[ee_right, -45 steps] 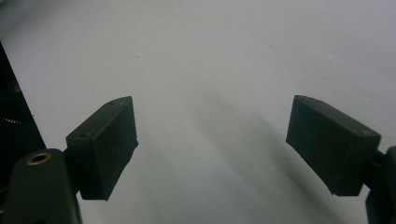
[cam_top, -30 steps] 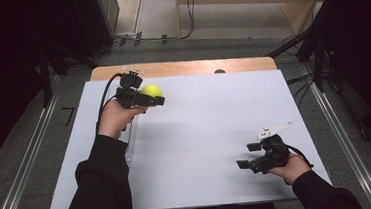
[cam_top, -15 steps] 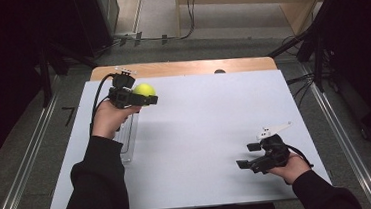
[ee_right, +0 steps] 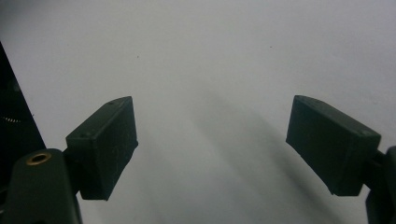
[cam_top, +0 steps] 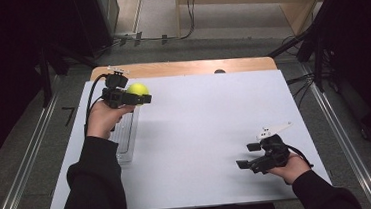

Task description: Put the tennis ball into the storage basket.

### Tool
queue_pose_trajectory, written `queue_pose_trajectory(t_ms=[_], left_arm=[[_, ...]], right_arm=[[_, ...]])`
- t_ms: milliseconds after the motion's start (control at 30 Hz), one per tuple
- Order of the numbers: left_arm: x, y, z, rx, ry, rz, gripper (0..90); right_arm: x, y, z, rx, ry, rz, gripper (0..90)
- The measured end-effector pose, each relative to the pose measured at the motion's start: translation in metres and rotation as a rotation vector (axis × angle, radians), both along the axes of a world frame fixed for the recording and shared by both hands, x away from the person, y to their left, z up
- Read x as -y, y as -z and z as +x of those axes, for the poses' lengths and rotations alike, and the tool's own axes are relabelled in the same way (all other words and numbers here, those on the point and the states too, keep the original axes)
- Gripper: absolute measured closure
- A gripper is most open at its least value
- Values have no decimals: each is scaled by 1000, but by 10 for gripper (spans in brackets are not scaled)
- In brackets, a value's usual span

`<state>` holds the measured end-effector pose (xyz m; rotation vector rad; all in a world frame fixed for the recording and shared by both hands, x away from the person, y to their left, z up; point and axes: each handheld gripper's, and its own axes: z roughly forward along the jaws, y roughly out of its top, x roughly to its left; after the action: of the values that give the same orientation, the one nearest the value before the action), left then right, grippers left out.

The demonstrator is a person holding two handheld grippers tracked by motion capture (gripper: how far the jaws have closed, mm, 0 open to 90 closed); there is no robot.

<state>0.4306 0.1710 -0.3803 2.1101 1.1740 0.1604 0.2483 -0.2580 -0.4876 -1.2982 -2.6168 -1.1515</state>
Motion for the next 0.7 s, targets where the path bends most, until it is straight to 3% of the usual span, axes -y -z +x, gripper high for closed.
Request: queue_pose_trajectory(t_ms=[700], left_arm=[[-22, 5, 1, 6, -80, 25, 269]], right_arm=[[-2, 0, 2, 1, -11, 0, 142]])
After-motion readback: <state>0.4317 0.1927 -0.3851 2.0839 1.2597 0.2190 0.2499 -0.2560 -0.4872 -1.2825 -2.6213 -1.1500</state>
